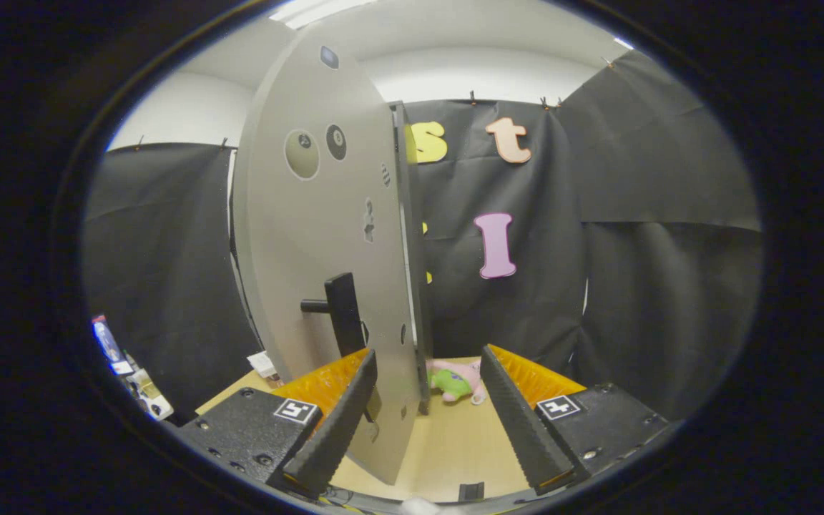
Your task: Open the shoe cabinet door, grab the shoes and put them into the shoe cabinet, then close the shoe cabinet door.
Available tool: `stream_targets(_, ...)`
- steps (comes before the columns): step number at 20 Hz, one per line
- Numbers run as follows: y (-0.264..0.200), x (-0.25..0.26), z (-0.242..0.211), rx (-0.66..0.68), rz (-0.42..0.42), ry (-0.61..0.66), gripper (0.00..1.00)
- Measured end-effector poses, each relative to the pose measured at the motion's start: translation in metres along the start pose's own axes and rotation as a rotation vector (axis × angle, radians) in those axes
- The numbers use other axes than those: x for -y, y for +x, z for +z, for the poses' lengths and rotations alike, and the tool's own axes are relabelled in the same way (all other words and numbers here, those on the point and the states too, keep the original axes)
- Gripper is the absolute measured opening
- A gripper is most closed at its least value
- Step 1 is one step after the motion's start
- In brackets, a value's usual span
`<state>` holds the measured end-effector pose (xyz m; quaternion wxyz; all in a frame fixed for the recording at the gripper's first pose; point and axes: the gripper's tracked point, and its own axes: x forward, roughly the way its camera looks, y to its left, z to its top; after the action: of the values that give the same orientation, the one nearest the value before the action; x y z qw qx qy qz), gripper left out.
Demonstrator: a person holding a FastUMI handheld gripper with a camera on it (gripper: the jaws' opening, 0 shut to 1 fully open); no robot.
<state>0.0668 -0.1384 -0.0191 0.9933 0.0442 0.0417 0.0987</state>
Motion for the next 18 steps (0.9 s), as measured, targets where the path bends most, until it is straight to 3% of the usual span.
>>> stream_targets(9, 0.024, -0.099, -0.013, 0.001, -0.012, 0.025, 0.97)
stream_targets(15, 0.058, -0.168, -0.028, -0.049, 0.06, 0.02, 0.98)
stream_targets(18, 0.064, -0.178, -0.029, -0.05, 0.052, 0.003, 0.99)
